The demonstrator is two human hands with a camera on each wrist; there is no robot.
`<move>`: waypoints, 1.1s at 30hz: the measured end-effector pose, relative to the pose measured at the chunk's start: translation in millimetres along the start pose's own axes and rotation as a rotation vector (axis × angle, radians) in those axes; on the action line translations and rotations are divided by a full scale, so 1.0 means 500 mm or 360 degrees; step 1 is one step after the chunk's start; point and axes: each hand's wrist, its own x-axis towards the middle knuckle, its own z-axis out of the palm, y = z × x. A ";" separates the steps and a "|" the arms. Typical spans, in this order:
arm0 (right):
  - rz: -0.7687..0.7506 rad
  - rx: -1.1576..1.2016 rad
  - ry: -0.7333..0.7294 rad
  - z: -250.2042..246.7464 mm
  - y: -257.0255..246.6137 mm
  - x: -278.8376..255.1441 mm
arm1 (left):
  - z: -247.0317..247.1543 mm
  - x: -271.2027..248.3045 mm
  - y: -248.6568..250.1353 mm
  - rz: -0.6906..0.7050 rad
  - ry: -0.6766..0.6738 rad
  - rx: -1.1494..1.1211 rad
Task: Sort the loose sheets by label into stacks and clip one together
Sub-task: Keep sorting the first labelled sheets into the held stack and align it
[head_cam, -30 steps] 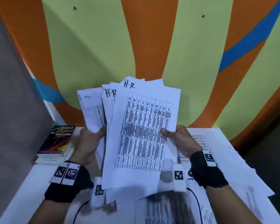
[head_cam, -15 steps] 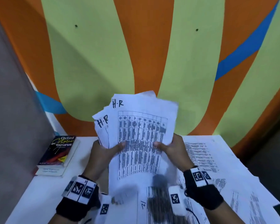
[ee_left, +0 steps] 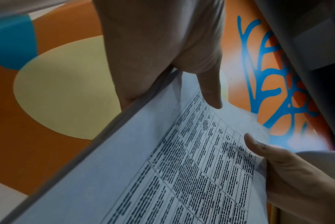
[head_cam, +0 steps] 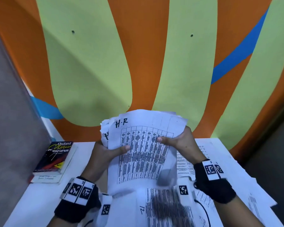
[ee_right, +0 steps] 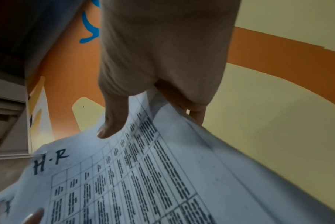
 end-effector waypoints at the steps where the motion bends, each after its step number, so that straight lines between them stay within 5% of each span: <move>1: 0.0009 -0.0006 0.0008 0.003 -0.003 0.005 | -0.001 0.005 -0.003 0.0009 0.0044 0.0018; 6: -0.0086 -0.0067 0.0190 0.029 -0.052 0.028 | -0.001 0.042 0.010 0.0095 0.0206 0.0243; 11: -0.0193 -0.0098 0.0385 0.012 -0.086 0.045 | -0.005 0.051 0.050 0.0210 0.0114 0.0128; 17: 0.0291 0.0151 0.0185 -0.010 0.063 -0.012 | 0.015 0.011 -0.012 0.0016 0.0118 0.0072; 21: 0.0126 -0.0095 0.0387 0.014 0.066 -0.013 | 0.027 0.024 -0.005 0.0026 0.0233 0.0197; 26: -0.0184 -0.0127 0.0299 0.038 -0.016 0.005 | 0.015 0.064 0.017 0.0205 0.0240 0.0292; 33: 0.0117 -0.0124 0.0319 0.016 0.045 0.000 | 0.041 0.049 -0.023 0.0030 0.0284 0.0377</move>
